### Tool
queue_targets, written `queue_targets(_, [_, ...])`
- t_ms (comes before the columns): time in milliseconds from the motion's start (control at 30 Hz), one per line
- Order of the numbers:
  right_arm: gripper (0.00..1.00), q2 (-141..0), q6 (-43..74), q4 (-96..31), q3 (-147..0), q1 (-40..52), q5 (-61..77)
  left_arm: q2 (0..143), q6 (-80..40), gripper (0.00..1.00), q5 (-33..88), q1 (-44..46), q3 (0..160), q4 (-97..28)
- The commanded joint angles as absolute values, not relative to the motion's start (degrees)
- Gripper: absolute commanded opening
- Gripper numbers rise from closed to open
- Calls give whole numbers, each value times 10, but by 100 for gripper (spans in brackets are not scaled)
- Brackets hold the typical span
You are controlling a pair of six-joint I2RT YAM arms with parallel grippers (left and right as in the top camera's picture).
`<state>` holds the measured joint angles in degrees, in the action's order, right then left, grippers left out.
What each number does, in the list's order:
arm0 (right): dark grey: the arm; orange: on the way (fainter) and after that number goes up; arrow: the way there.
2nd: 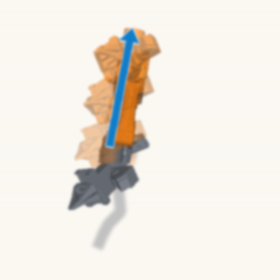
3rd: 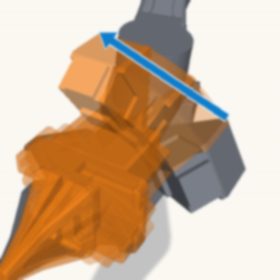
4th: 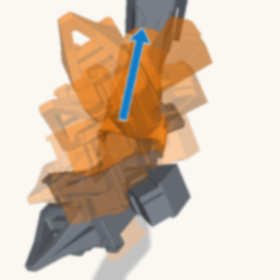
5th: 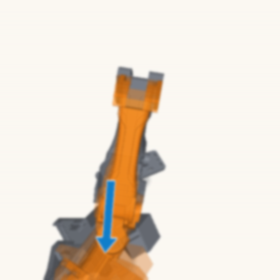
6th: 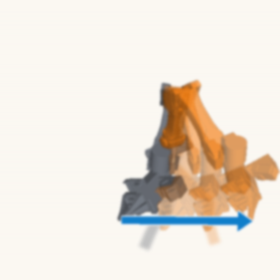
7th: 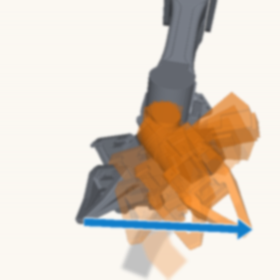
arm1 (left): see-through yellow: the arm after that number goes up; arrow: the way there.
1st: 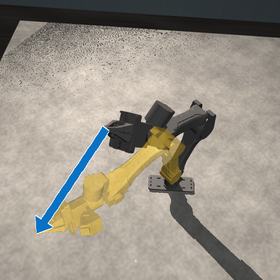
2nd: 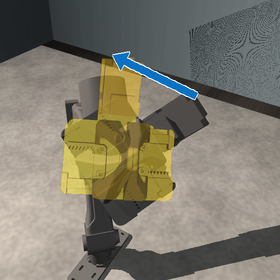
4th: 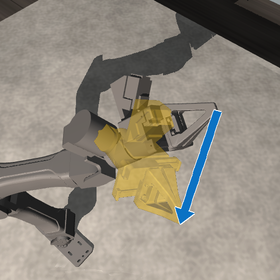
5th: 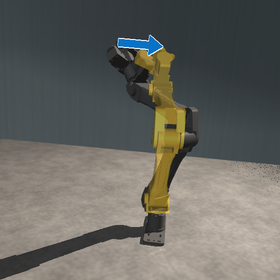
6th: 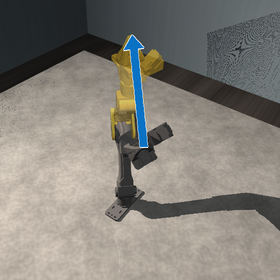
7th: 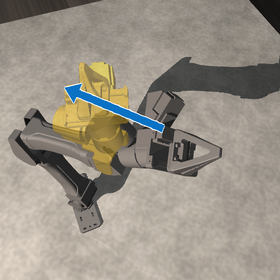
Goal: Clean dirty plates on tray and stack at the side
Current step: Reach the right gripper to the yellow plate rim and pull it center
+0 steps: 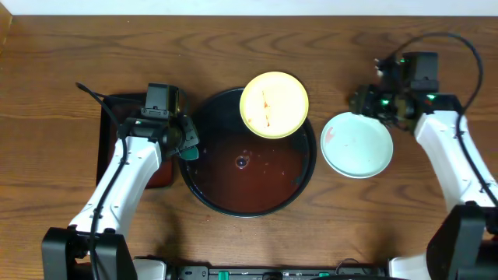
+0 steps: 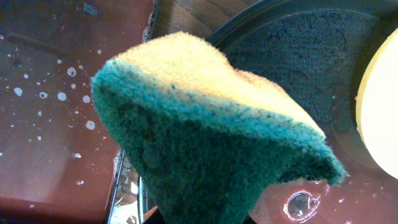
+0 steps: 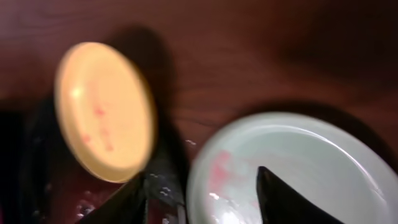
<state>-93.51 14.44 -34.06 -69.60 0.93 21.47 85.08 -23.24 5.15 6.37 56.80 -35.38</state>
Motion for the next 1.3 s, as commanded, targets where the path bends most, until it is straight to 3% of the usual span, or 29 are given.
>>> queue_targets(0, [54,-972,137,-313,-704,55,235,855,-223,8,42,62,563,-348])
queue_targets(367, [53,-1090,173,-207,-705,132,194,856,-223,8,42,62,563,-342])
queue_targets(467, [45,-1109,171,-196,-705,140,172,856,-223,8,42,62,563,-342])
queue_targets(633, [19,-1117,171,-186,-705,148,157,856,-223,8,42,62,563,-342])
queue_targets(967, [14,-1142,173,-190,-705,159,140,856,-223,8,42,62,563,-343])
queue_targets(1100, [1,-1140,174,-191,-705,160,140,856,-223,8,42,62,563,-347])
queue_targets(1267, [1,-1104,184,-200,-705,160,140,856,-223,8,42,62,563,-347])
